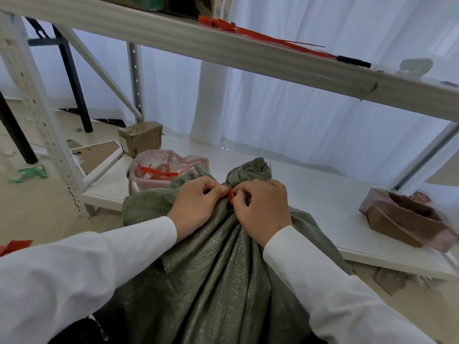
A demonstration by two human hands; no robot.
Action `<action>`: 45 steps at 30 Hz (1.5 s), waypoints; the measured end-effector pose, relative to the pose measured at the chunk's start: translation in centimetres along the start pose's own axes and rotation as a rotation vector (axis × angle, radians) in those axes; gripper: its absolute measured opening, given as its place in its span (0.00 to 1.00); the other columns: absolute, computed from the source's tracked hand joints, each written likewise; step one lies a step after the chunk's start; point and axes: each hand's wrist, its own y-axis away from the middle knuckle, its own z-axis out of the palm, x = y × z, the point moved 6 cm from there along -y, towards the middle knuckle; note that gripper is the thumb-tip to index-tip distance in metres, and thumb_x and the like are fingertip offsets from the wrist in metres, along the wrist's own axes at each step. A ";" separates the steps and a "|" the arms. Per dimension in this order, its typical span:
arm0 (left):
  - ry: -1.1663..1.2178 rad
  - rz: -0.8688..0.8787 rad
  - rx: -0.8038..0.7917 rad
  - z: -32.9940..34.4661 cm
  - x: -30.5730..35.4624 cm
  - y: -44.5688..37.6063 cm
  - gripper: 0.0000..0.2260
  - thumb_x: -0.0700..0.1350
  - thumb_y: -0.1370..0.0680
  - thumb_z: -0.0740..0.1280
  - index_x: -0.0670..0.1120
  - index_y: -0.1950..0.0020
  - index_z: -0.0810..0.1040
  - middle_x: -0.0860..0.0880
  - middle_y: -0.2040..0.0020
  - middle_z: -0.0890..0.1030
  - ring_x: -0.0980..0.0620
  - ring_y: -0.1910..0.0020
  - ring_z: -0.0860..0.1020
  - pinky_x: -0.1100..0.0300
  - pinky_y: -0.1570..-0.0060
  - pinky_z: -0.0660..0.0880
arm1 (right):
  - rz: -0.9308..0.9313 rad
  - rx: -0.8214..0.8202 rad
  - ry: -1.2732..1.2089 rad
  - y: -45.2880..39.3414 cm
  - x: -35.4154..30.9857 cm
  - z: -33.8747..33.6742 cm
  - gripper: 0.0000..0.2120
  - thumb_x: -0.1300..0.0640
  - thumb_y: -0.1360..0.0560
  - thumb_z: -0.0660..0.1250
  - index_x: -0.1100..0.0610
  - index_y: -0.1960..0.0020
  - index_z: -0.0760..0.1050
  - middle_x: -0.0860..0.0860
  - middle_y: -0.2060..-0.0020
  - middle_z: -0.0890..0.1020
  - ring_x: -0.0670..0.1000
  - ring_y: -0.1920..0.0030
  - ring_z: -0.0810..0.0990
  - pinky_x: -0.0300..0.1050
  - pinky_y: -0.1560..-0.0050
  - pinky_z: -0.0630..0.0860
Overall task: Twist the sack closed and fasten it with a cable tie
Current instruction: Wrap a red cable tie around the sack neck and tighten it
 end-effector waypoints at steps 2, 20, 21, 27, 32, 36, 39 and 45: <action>-0.012 0.004 0.002 0.0 0.1 -0.2 0.05 0.45 0.25 0.68 0.45 0.59 0.80 0.53 0.63 0.80 0.56 0.61 0.77 0.60 0.56 0.72 | 0.044 -0.002 -0.144 -0.1 0.2 -0.7 0.17 0.46 0.31 0.54 0.51 0.68 0.77 0.45 0.74 0.77 0.46 0.68 0.72 0.42 0.48 0.64; -0.126 -0.037 -0.062 0.5 -0.1 -1.4 0.08 0.47 0.24 0.66 0.43 0.55 0.80 0.48 0.59 0.81 0.51 0.58 0.76 0.61 0.55 0.68 | -0.014 -0.076 -0.172 -0.1 1.6 1.8 0.17 0.50 0.31 0.58 0.48 0.75 0.55 0.43 0.73 0.63 0.43 0.67 0.64 0.42 0.43 0.59; -0.123 -0.036 -0.072 0.5 0.0 -1.4 0.08 0.47 0.24 0.66 0.43 0.55 0.80 0.47 0.58 0.81 0.51 0.58 0.76 0.61 0.55 0.69 | -0.021 -0.071 -0.177 -0.1 1.7 1.7 0.17 0.50 0.31 0.59 0.47 0.75 0.55 0.43 0.73 0.63 0.41 0.68 0.64 0.43 0.43 0.60; -0.060 -0.004 -0.092 0.2 0.1 -1.6 0.07 0.47 0.24 0.66 0.44 0.55 0.79 0.48 0.58 0.81 0.54 0.59 0.77 0.62 0.57 0.70 | -0.029 -0.059 -0.198 0.4 2.0 0.7 0.15 0.44 0.29 0.56 0.51 0.63 0.76 0.46 0.68 0.74 0.44 0.65 0.68 0.42 0.46 0.63; -0.010 0.004 -0.012 -0.2 0.4 -1.5 0.06 0.46 0.23 0.66 0.45 0.57 0.79 0.47 0.56 0.82 0.51 0.56 0.78 0.57 0.51 0.71 | 0.023 -0.119 -0.229 1.0 1.8 0.2 0.13 0.51 0.23 0.56 0.52 0.52 0.79 0.48 0.56 0.80 0.47 0.54 0.74 0.40 0.53 0.64; -0.027 0.065 -0.011 -0.3 0.9 -1.2 0.05 0.45 0.24 0.66 0.47 0.59 0.78 0.52 0.61 0.80 0.56 0.60 0.77 0.62 0.58 0.70 | 0.144 -0.131 -0.230 1.1 1.7 -0.5 0.15 0.42 0.25 0.58 0.48 0.55 0.81 0.45 0.58 0.82 0.47 0.54 0.76 0.43 0.53 0.71; -0.114 0.141 -0.014 -0.3 1.3 -0.8 0.06 0.45 0.24 0.66 0.51 0.62 0.76 0.57 0.63 0.78 0.59 0.60 0.76 0.64 0.58 0.71 | 0.247 -0.105 -0.209 0.9 1.9 -1.0 0.19 0.35 0.29 0.59 0.46 0.61 0.82 0.43 0.63 0.83 0.47 0.56 0.79 0.47 0.51 0.75; -0.042 0.057 0.019 -0.5 0.6 -1.1 0.07 0.45 0.25 0.67 0.50 0.63 0.76 0.53 0.62 0.79 0.53 0.59 0.77 0.60 0.56 0.69 | 0.160 -0.194 -0.084 1.5 0.3 0.9 0.17 0.41 0.26 0.58 0.51 0.55 0.80 0.48 0.53 0.76 0.51 0.46 0.70 0.48 0.44 0.68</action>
